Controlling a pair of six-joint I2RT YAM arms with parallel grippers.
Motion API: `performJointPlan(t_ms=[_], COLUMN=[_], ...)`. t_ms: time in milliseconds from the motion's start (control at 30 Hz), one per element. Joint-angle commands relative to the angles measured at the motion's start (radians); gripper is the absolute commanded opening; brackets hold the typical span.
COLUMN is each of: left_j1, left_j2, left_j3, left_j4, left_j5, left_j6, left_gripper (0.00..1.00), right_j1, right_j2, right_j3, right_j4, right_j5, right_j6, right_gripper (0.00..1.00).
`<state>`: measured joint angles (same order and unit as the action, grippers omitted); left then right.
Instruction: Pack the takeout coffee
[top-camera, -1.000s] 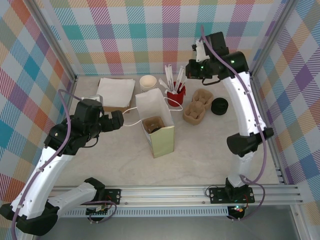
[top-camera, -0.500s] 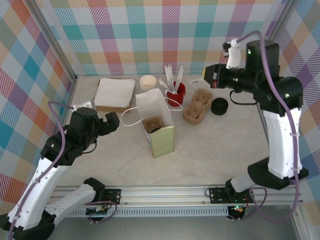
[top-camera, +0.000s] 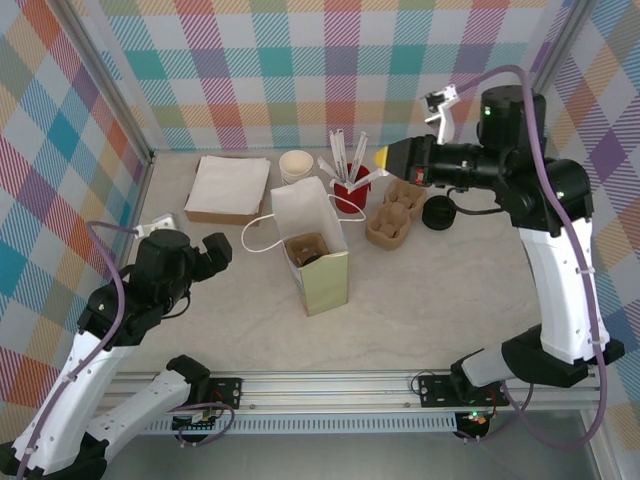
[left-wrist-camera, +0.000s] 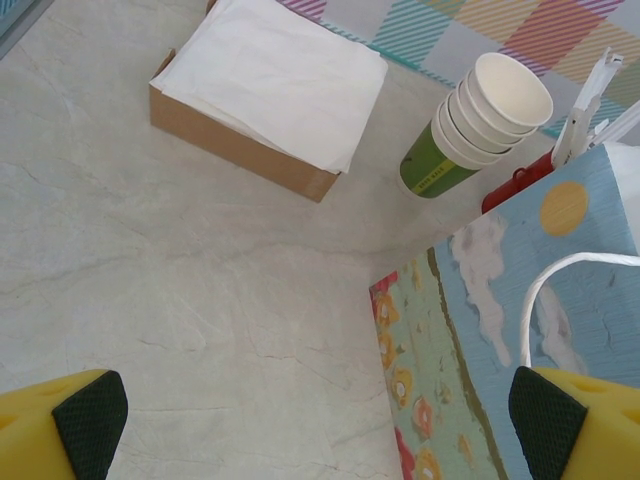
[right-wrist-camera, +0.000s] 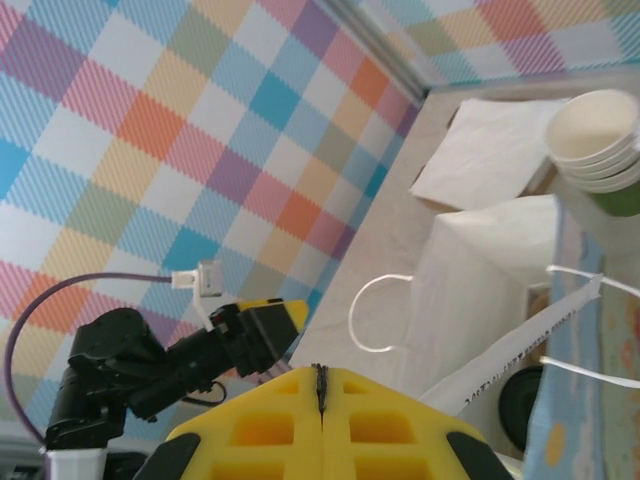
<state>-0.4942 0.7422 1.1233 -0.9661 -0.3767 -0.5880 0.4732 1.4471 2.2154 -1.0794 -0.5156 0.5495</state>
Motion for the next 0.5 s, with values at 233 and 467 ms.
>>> performJointPlan(t_ms=[233, 467], left_j1=[0.013, 0.013], left_j2=[-0.021, -0.014], left_j3=[-0.002, 0.002], left_j4=[-0.001, 0.000], left_j5=[-0.033, -0.040], left_j6=[-0.012, -0.007], left_gripper=[1.00, 1.00], right_j1=[0.117, 0.161], right_j2=[0.107, 0.192], right_j3=[0.068, 0.076], right_j4=[0.075, 0.042], right_j5=[-0.052, -0.012], right_j6=[0.026, -0.010], right_gripper=[0.01, 0.03])
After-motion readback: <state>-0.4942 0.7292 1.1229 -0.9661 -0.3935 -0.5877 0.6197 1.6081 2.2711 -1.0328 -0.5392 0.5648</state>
